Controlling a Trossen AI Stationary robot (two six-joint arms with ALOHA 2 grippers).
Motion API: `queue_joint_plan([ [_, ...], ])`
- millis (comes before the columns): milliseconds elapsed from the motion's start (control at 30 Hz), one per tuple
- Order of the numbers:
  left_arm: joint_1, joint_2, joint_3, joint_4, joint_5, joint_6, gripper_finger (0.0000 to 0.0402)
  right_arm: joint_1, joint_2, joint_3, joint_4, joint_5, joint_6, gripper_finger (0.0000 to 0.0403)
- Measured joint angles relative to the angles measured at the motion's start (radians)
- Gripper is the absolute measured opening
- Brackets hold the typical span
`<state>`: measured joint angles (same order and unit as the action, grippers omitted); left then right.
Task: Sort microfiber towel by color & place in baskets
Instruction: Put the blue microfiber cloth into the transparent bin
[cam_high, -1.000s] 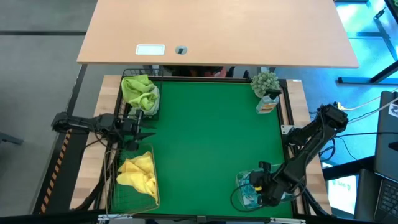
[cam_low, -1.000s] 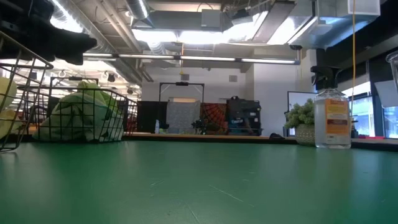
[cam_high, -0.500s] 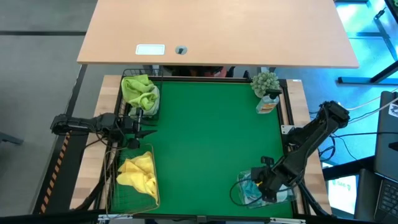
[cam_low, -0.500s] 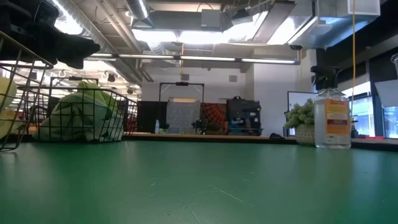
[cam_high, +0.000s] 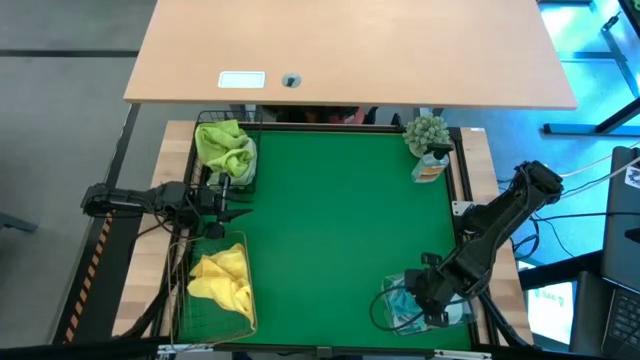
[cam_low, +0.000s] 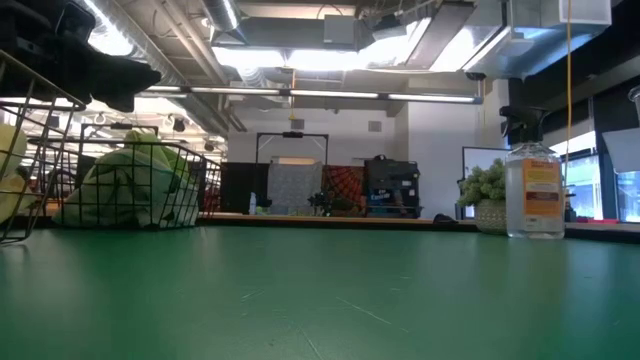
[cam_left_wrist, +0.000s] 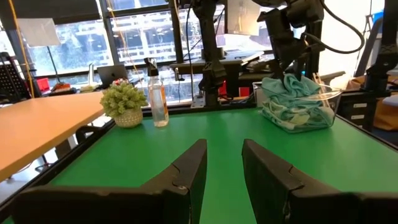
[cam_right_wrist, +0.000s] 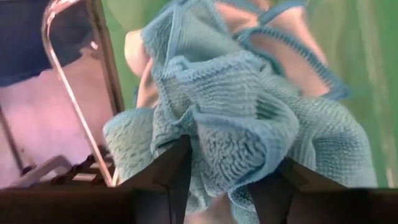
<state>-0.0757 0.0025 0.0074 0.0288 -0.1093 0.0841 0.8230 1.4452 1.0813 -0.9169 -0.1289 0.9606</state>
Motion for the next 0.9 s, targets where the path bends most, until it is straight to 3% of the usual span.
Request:
queue_joint_plan([
  [200, 0.0, 0.0, 0.0, 0.0, 0.0, -0.003, 0.0098, -0.036, 0.0, 0.0, -0.047, -0.161, -0.037, 0.0143],
  [433, 0.0, 0.0, 0.0, 0.0, 0.0, -0.004, 0.0098, -0.074, -0.003, 0.0, -0.133, -0.197, -0.039, 0.0143],
  [900, 0.0, 0.0, 0.0, 0.0, 0.0, -0.014, 0.0098, -0.085, -0.024, 0.0, -0.133, -0.406, -0.051, 0.0143],
])
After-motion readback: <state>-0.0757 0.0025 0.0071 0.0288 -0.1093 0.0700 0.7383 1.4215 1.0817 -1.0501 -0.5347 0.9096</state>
